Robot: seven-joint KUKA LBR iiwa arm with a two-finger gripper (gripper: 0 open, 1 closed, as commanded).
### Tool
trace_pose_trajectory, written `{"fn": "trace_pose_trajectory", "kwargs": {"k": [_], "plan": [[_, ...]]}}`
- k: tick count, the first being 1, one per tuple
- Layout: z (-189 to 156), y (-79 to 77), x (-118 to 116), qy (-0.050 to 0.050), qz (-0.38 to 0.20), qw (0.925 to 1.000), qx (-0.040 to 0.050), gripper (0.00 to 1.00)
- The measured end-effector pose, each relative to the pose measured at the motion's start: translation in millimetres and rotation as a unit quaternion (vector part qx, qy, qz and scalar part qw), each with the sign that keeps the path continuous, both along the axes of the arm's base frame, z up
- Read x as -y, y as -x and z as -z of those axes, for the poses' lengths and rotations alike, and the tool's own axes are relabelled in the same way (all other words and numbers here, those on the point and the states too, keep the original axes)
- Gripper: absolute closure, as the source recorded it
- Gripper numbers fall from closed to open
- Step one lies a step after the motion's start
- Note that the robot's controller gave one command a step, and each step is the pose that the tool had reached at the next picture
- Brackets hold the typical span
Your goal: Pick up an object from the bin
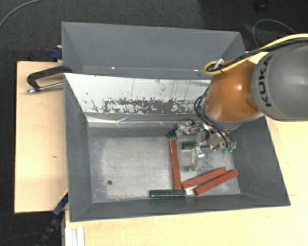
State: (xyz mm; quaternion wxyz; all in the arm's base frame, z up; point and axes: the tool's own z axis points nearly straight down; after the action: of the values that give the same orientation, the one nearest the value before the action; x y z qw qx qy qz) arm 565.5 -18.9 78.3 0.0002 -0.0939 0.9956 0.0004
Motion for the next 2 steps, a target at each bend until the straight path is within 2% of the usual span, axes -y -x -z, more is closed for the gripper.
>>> {"fn": "trace_pose_trajectory", "kwargs": {"k": [1,2], "plan": [[0.0,0.0,-0.2,0.000,0.000,1.0000,0.0001,1.00],[0.0,0.0,-0.2,0.000,0.000,1.0000,0.0001,0.00]]}}
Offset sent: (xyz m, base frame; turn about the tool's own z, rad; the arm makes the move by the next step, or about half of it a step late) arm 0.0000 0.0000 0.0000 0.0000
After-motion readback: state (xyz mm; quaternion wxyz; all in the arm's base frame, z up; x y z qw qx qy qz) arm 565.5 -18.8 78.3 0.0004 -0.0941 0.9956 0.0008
